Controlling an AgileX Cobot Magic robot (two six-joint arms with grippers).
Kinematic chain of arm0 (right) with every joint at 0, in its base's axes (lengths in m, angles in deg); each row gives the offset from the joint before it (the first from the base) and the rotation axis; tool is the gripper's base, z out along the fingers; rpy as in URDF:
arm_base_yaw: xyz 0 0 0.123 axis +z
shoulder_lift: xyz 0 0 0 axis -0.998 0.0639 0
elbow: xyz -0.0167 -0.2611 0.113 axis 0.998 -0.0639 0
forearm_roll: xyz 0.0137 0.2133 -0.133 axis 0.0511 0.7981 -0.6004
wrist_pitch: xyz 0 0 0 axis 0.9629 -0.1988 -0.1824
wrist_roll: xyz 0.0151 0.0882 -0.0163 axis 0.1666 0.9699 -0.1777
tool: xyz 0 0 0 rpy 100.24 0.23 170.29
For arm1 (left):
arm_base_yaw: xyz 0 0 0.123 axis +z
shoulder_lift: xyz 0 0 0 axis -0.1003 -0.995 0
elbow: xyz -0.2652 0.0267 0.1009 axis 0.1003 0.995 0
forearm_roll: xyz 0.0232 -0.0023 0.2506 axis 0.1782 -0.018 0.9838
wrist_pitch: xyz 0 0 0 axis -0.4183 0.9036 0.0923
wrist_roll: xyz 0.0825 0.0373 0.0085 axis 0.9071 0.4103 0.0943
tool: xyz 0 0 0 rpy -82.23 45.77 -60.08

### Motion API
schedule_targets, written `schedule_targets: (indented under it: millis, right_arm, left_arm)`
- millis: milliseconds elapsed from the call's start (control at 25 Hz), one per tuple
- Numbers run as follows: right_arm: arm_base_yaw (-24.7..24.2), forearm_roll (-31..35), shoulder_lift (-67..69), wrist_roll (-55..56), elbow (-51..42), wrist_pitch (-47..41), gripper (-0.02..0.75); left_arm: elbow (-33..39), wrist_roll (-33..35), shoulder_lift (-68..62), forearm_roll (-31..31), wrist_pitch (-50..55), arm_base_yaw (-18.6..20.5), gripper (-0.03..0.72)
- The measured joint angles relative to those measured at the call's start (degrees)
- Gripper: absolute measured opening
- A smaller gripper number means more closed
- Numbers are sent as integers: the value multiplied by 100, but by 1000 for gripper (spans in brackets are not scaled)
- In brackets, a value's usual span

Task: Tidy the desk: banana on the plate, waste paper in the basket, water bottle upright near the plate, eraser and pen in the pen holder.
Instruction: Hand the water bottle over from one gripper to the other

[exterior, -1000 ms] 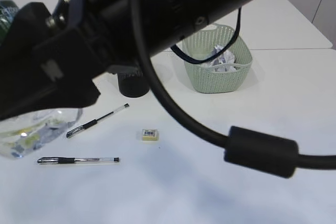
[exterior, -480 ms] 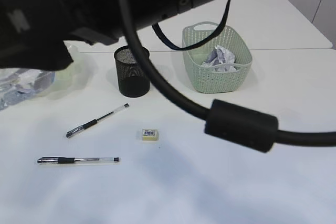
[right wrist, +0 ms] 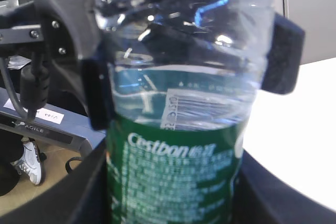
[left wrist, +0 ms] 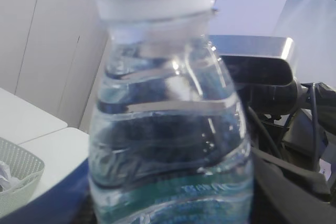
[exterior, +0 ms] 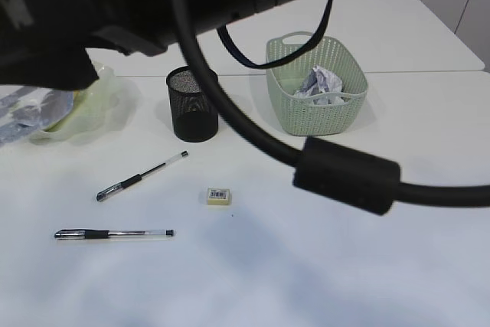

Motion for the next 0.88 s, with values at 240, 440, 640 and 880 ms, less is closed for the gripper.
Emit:
schedule_targets:
  millis: [240,440,640,880]
  right_arm:
    - [0,0,0,-9,0,8,396]
    - [0,0,0,-9,0,8,396]
    - [0,-76,0,13,0,8,402]
    - [0,-97,0,22,0,-2,457]
  left_arm:
    - [0,0,0,0,0,0,400]
    - [0,0,0,0,-10,0,397]
    - [0,0,0,12,-34,0,394]
    - [0,0,0,32,-34,0,382]
